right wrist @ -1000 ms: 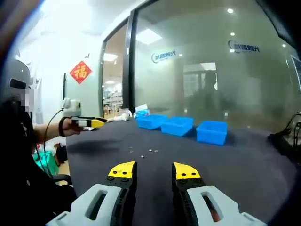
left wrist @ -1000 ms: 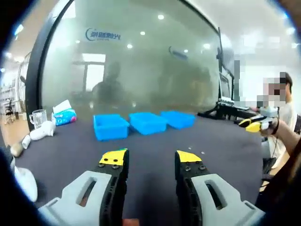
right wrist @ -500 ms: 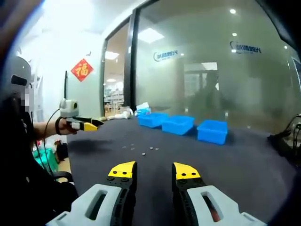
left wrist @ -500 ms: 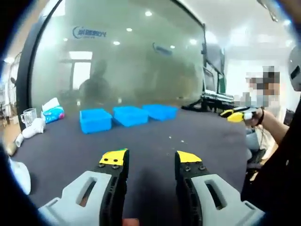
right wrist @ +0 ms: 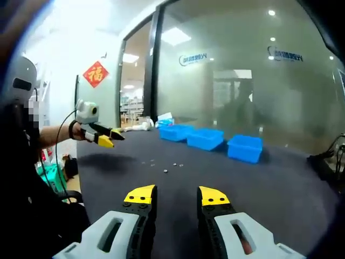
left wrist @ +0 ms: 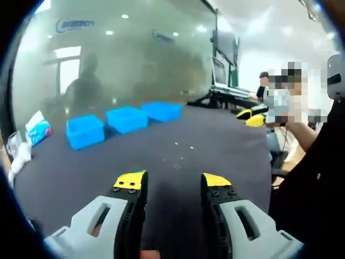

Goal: Sort the screws, nuts, and washers into the corresponding bins

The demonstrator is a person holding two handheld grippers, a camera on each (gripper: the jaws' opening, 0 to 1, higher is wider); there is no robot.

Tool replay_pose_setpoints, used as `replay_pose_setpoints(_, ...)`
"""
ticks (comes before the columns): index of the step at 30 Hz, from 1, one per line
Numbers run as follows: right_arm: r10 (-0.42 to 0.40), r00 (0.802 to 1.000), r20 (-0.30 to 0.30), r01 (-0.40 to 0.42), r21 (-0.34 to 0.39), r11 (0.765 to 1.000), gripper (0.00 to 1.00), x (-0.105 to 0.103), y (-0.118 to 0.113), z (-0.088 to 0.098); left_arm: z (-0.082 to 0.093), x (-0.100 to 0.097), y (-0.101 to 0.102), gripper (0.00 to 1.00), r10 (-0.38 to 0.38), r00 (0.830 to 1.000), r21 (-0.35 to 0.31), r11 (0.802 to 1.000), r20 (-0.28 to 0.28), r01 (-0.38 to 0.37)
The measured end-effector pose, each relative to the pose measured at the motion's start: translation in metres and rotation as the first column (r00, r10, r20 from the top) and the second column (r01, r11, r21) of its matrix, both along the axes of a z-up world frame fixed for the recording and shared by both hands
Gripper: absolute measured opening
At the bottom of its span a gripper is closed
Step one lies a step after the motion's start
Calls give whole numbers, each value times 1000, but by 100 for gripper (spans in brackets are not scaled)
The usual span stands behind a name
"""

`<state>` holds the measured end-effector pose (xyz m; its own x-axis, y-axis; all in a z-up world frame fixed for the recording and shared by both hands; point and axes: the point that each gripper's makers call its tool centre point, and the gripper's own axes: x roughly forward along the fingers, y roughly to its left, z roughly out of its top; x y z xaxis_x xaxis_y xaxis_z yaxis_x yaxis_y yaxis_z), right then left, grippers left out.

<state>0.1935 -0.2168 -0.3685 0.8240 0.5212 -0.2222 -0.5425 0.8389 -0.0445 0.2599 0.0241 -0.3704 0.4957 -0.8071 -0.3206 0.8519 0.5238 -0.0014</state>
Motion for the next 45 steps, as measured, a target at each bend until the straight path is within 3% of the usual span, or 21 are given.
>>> replay_pose_setpoints(4, 1, 1000, -1, -1, 0, 1000, 26, -1, 1, 0, 8, 6, -20, 38, -67, 997, 46, 997, 26, 66)
replay_pose_setpoints(7, 0, 1000, 1, 0, -1, 1000, 26, -1, 1, 1, 13, 13, -36, 38, -110, 994, 60, 992, 10, 109)
replay_pose_setpoints(13, -4, 1000, 7, 4, 0, 1000, 26, -1, 0, 3, 4, 16, -68, 38, -225, 973, 159, 960, -44, 229)
replay_pose_setpoints(18, -6, 1000, 5, 6, 0, 1000, 26, -1, 0, 2, 0, 27, -90, 38, -254, 965, 204, 944, -59, 261)
replay_pose_setpoints(26, -10, 1000, 6, 10, 1, 1000, 26, -2, -2, 3, -12, 39, -110, 37, -303, 947, 301, 898, -111, 322)
replay_pose_setpoints(35, -10, 1000, 0, 10, -2, 1000, 26, -1, -3, -1, -35, 30, -125, 33, -358, 909, 390, 822, -212, 415)
replay_pose_setpoints(39, -12, 1000, -7, 12, -1, 1000, 26, -1, -5, -3, -45, 25, -130, 32, -385, 888, 440, 772, -251, 459)
replay_pose_setpoints(43, -15, 1000, -11, 15, -2, 1000, 26, -1, -7, -5, -50, 30, -137, 27, -372, 889, 474, 752, -269, 458)
replay_pose_setpoints(45, -15, 1000, -12, 15, -1, 1000, 26, -1, -8, -5, -55, 27, -136, 24, -365, 878, 495, 727, -308, 476)
